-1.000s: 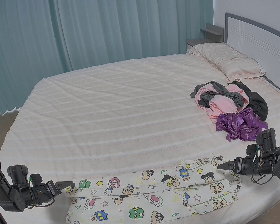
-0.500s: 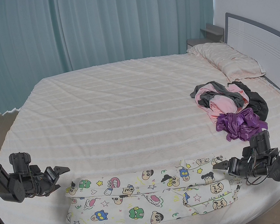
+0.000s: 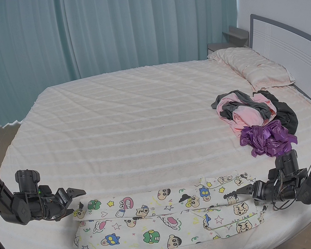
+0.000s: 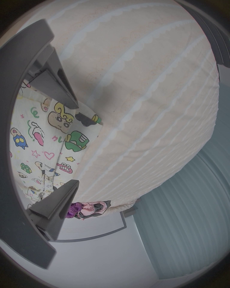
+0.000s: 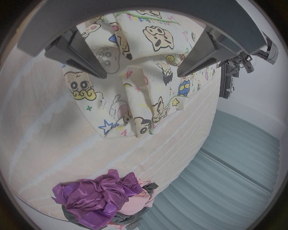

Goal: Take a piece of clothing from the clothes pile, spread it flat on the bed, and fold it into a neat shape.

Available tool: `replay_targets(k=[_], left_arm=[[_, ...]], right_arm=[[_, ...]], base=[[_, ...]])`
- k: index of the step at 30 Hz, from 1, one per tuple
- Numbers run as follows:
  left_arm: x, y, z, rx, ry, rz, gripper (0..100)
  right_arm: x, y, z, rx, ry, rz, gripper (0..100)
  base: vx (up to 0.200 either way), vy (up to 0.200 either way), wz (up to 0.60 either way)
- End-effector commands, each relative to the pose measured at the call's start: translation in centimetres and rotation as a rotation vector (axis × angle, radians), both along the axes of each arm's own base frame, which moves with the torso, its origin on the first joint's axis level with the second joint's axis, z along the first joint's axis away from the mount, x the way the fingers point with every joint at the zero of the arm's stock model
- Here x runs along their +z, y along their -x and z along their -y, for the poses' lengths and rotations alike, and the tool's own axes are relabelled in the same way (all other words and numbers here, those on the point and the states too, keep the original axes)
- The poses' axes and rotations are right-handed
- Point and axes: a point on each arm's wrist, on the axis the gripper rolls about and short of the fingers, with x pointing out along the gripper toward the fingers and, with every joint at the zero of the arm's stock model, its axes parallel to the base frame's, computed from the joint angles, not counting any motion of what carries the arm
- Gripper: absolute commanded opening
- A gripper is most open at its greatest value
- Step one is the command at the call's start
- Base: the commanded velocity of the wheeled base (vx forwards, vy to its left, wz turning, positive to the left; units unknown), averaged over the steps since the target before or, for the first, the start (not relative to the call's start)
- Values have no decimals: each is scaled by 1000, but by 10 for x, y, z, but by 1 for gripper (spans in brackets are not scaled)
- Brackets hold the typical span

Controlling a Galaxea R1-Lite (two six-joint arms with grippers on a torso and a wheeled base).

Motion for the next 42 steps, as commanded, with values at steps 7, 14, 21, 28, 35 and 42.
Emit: replay_targets(k=[7, 14, 21, 28, 35, 42], left_arm=[[-4, 5, 1, -27, -22, -27, 100], [-6, 6, 1, -26, -22, -38, 100], [-8, 5, 1, -26, -21, -46, 100], [-12, 6, 0, -24, -18, -62, 0], [-13, 12, 0, -20, -16, -76, 0], [-6, 19, -4, -2, -14, -57, 0]], right_arm=[[-2, 3, 0, 2, 4, -15, 100], [-2, 3, 0, 4, 0, 3, 100], [-2, 4, 0, 4, 0, 0, 100], [-2, 5, -1, 8, 0, 0, 100], [-5, 5, -1, 8, 3, -11, 100], [-6, 5, -1, 8, 3, -12, 100]], base=[[0, 0, 0], [0, 0, 0], [0, 0, 0], [0, 0, 0], [0, 0, 0], [0, 0, 0]])
